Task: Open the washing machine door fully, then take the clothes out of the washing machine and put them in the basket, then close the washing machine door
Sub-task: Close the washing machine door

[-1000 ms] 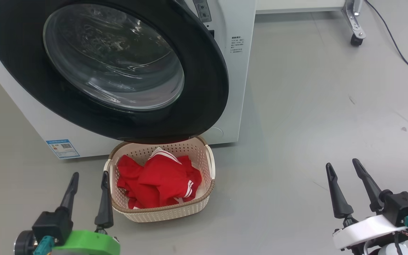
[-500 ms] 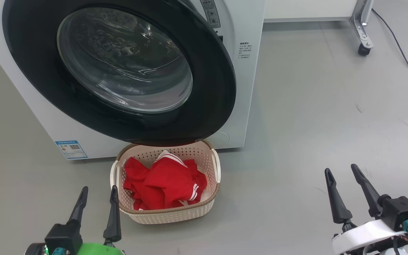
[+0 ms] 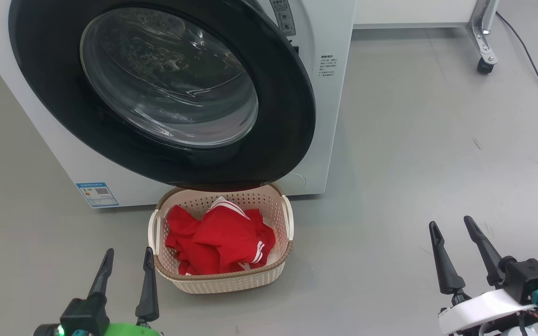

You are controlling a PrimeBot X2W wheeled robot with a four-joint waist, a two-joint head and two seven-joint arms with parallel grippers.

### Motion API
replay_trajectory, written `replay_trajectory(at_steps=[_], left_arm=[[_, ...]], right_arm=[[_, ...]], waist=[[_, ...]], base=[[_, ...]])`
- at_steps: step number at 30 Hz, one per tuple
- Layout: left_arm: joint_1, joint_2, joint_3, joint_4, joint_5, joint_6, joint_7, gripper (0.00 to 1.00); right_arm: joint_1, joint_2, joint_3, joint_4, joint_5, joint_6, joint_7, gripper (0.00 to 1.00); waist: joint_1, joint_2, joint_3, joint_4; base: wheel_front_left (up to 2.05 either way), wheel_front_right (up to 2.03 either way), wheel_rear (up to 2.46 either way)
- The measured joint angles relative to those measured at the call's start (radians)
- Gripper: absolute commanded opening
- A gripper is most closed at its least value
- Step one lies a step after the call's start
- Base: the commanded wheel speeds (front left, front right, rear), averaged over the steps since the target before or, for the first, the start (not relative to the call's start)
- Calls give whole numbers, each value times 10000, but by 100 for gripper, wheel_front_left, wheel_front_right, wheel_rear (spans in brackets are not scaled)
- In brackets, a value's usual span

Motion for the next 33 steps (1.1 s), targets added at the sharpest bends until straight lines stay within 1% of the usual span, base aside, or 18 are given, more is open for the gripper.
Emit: replay_trajectory(at_steps=[4, 5, 6, 16, 19, 25, 30, 33], left_arm=[[0, -42, 63, -23, 136, 2, 0, 100], [0, -56, 79, -33, 136, 2, 0, 100], [0, -65, 90, -38, 150, 2, 0, 100], [-1, -203, 119, -173, 326, 2, 0, 100], [-8, -251, -119, -288, 357, 2, 0, 100], [-17, -259, -155, -437, 430, 2, 0, 100], [-32, -263, -280, -608, 489, 2, 0, 100], [-70, -267, -401, -780, 663, 2, 0, 100]], right_arm=[[0, 4, 19, 0, 0, 2, 0, 100], [0, 8, 25, 0, 0, 2, 0, 44], [0, 10, 25, -2, 0, 8, 0, 0], [-4, -8, 21, -6, 2, 13, 0, 0], [-12, -127, -44, -12, 2, 27, 0, 0], [-161, -247, -17, 44, 2, 73, 0, 0], [-593, -485, -19, 56, 10, 119, 6, 0], [-938, -602, 36, 44, 33, 203, 107, 0]], waist=[[0, 0, 18, 7], [1, 0, 20, 8], [0, 0, 22, 9], [0, 0, 74, 85], [0, 0, 97, 221], [0, 0, 160, 469], [1, 0, 267, 696], [0, 0, 388, 854]], base=[[0, 0, 0], [0, 0, 0], [0, 0, 0], [0, 0, 0], [0, 0, 0], [0, 0, 0], [0, 0, 0], [0, 0, 0]])
